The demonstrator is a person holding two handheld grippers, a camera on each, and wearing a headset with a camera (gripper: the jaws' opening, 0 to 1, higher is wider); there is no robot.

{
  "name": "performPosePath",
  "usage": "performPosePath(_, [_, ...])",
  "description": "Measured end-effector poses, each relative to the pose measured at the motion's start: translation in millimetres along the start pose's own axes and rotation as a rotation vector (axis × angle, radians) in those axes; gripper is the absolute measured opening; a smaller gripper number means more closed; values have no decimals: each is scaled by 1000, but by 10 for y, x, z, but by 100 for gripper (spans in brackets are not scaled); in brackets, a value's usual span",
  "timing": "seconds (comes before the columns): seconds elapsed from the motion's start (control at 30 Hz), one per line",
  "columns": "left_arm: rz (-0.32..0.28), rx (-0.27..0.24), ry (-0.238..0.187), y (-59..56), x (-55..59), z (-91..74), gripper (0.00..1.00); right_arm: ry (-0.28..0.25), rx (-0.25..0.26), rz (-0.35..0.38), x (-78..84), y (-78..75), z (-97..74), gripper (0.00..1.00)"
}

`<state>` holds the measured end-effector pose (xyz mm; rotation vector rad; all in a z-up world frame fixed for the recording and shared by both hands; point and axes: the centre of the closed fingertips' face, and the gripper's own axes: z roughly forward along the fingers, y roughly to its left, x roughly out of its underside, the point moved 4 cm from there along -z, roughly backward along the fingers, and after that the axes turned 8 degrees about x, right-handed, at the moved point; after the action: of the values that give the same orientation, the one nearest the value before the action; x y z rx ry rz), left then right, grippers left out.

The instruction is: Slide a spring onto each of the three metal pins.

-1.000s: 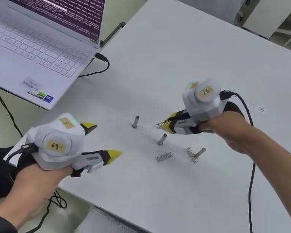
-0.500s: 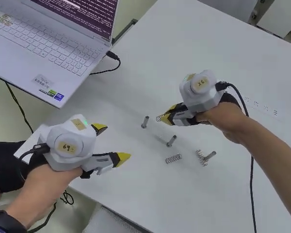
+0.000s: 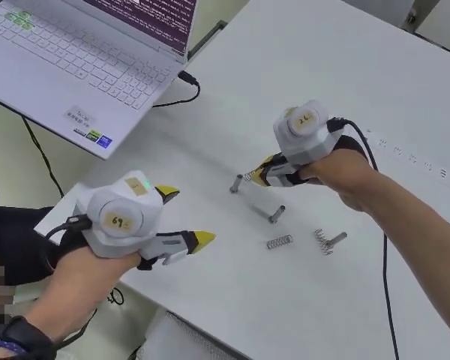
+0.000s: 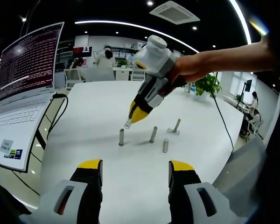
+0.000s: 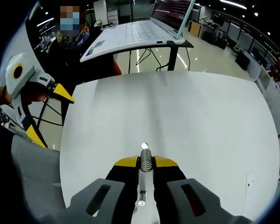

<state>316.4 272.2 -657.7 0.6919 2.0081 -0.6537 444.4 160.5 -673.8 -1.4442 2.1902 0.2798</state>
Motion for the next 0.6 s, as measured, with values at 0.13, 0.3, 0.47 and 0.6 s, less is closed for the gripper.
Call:
performPosePath(0.13, [0,3,5,1,11,7,52,-8,-3,3,-22,8,0,9])
performPosePath(0.3, [1,7,7,-2,5,25,52,-10,-12,5,-42,15,23,9])
performPosePath(0.47, [1,11,8,-7,-10,37,52,-5,-23,9,-49,35,65,9])
performPosePath(0.6, [3,9,9,0,-18,40,52,-7,-26,11,-68,50,97,9])
